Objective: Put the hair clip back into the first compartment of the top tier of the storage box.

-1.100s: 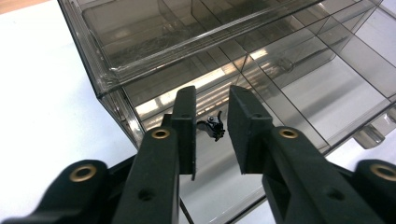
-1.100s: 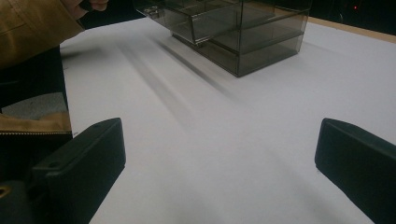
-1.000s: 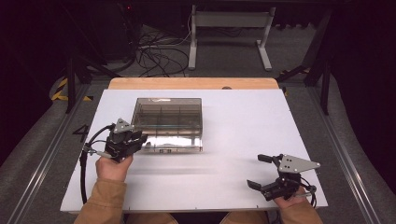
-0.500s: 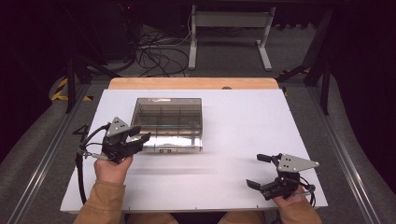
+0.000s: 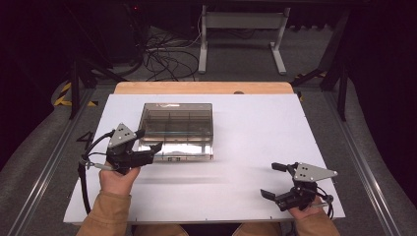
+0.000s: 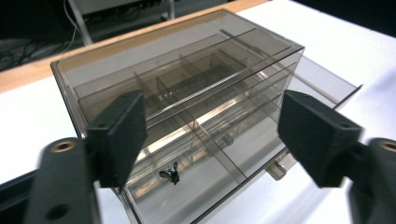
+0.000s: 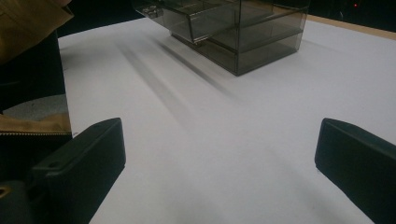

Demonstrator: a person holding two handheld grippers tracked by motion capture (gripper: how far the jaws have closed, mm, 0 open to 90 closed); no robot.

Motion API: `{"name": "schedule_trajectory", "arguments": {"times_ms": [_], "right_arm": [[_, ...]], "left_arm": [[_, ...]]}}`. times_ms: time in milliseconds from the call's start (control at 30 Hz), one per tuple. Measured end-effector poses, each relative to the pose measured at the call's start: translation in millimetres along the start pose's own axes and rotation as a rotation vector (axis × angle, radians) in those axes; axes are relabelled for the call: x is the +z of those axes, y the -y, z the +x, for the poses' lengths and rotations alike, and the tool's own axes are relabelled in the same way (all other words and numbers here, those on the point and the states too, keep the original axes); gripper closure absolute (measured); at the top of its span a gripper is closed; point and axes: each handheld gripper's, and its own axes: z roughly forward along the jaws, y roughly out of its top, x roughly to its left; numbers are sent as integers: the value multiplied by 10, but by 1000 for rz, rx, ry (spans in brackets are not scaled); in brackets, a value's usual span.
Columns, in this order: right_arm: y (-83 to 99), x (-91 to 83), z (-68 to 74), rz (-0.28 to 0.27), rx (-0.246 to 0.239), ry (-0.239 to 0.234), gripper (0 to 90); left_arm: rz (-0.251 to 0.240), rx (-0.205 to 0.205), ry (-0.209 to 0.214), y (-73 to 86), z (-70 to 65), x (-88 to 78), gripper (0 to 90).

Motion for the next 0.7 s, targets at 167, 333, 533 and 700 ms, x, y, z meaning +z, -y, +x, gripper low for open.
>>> {"name": "schedule_trajectory", "arguments": {"times_ms": [167,333,533,700], "right_arm": [[-3,-4,1,-2,-1,1,22],[-4,0,4,-1,-3,1,22],[-2,-1,2,0,-1,0,22],[0,-4,5,0,-3,1,22]], "left_arm": [[-25,17,21,40,-19,-90,149],[-39,-7,62,145,30,-215,132],[-64,-33,66,330,105,-328,112],[-70,-34,73,508,128,-367,102]]}}
